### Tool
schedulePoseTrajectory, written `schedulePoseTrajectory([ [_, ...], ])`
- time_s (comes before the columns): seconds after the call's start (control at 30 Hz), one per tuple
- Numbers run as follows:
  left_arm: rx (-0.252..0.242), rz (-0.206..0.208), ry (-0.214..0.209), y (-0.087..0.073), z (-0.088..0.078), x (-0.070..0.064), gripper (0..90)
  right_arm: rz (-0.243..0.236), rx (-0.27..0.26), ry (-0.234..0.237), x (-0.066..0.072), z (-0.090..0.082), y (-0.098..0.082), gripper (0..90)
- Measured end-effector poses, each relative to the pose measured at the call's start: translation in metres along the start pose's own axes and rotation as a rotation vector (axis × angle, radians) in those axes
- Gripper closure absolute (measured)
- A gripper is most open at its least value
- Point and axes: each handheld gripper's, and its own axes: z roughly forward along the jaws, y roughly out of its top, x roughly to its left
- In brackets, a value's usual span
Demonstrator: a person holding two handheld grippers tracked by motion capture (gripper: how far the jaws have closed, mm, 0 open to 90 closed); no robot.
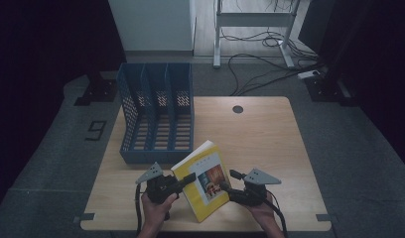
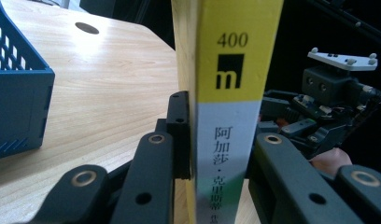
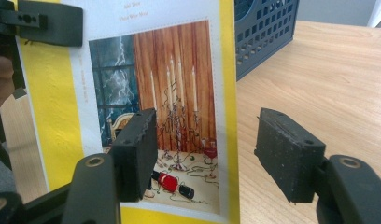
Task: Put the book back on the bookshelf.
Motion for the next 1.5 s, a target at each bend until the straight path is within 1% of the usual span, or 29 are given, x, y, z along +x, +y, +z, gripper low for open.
schedulePoseTrajectory([
  [0.1,0.002,0.003,-0.004,0.002,-0.001,0.001,75.5,-0.004,0.006,-0.002,0.0,0.001,-0.001,37.7],
  [0.13,-0.003,0.016,0.003,0.004,-0.004,0.0,75.5,0.002,0.003,-0.001,-0.001,0.0,-0.001,37.8],
  [0.17,-0.003,0.016,0.003,0.004,-0.004,0.0,75.5,0.002,0.003,-0.001,-0.001,0.0,-0.001,37.8],
  [0.2,-0.016,0.022,0.011,0.006,-0.008,0.0,75.5,0.002,-0.004,-0.01,-0.002,-0.002,-0.001,37.9],
  [0.23,-0.016,0.022,0.011,0.006,-0.008,0.0,75.5,0.002,-0.004,-0.01,-0.002,-0.002,-0.001,37.9],
  [0.27,-0.021,0.021,0.011,0.007,-0.01,0.0,75.5,-0.004,-0.01,-0.028,-0.003,-0.004,0.0,38.0],
  [0.3,-0.03,0.016,0.008,0.009,-0.014,0.001,75.5,-0.007,-0.011,-0.037,-0.004,-0.006,0.0,38.0],
  [0.37,-0.036,0.016,0.01,0.011,-0.016,0.001,75.5,-0.006,-0.017,-0.053,-0.005,-0.008,0.001,38.1],
  [0.4,-0.044,0.018,0.015,0.013,-0.02,0.001,75.5,-0.003,-0.021,-0.06,-0.006,-0.009,0.001,38.1],
  [0.57,-0.056,0.022,0.019,0.016,-0.026,0.001,75.4,0.012,-0.025,-0.063,-0.011,-0.012,0.0,38.2],
  [0.63,-0.06,0.014,0.011,0.016,-0.027,0.002,75.4,0.004,-0.017,-0.077,-0.014,-0.011,-0.001,38.2],
  [0.7,-0.06,0.013,0.01,0.016,-0.027,0.002,75.4,0.009,-0.016,-0.08,-0.015,-0.011,-0.002,38.2],
  [0.73,-0.06,0.011,0.011,0.016,-0.028,0.002,75.4,0.013,-0.005,-0.087,-0.018,-0.011,-0.004,38.2],
  [0.83,-0.062,0.013,0.013,0.017,-0.029,0.002,75.4,0.015,0.003,-0.1,-0.021,-0.01,-0.005,38.2],
  [0.87,-0.066,0.015,0.015,0.017,-0.029,0.002,75.4,0.022,0.012,-0.109,-0.024,-0.009,-0.007,38.2],
  [0.9,-0.066,0.015,0.015,0.017,-0.029,0.002,75.4,0.022,0.012,-0.109,-0.024,-0.009,-0.007,38.2],
  [0.93,-0.064,0.018,0.016,0.017,-0.03,0.001,75.4,0.024,0.031,-0.122,-0.027,-0.008,-0.009,38.2],
  [1.03,-0.062,0.02,0.014,0.017,-0.03,0.0,75.4,0.033,0.056,-0.136,-0.03,-0.005,-0.014,38.3],
  [1.13,-0.062,0.021,0.011,0.018,-0.031,0.0,75.4,0.027,0.078,-0.142,-0.032,-0.001,-0.018,38.2],
  [1.17,-0.062,0.021,0.011,0.018,-0.031,0.0,75.4,0.027,0.078,-0.142,-0.032,-0.001,-0.018,38.2],
  [1.2,-0.067,0.021,0.012,0.018,-0.033,0.001,75.4,0.016,0.094,-0.152,-0.032,0.002,-0.02,38.3],
  [1.23,-0.067,0.021,0.012,0.018,-0.033,0.001,75.4,0.016,0.107,-0.156,-0.032,0.003,-0.021,38.3],
  [1.27,-0.072,0.018,0.013,0.019,-0.034,0.001,75.4,0.016,0.107,-0.156,-0.032,0.003,-0.021,38.3],
  [1.3,-0.082,0.017,0.015,0.02,-0.036,0.001,75.4,0.024,0.137,-0.168,-0.034,0.006,-0.024,38.2],
  [1.33,-0.087,0.015,0.016,0.02,-0.038,0.001,75.3,0.029,0.153,-0.172,-0.035,0.008,-0.025,38.2],
  [1.37,-0.087,0.015,0.016,0.02,-0.038,0.001,75.3,0.029,0.153,-0.172,-0.035,0.008,-0.025,38.2],
  [1.4,-0.1,0.012,0.019,0.021,-0.041,0.002,75.3,0.044,0.186,-0.18,-0.036,0.011,-0.028,38.2],
  [1.47,-0.11,0.009,0.02,0.021,-0.043,0.002,75.3,0.056,0.205,-0.181,-0.038,0.012,-0.03,38.2],
  [1.5,-0.11,0.009,0.02,0.021,-0.043,0.002,75.3,0.056,0.205,-0.181,-0.038,0.012,-0.03,38.2],
])
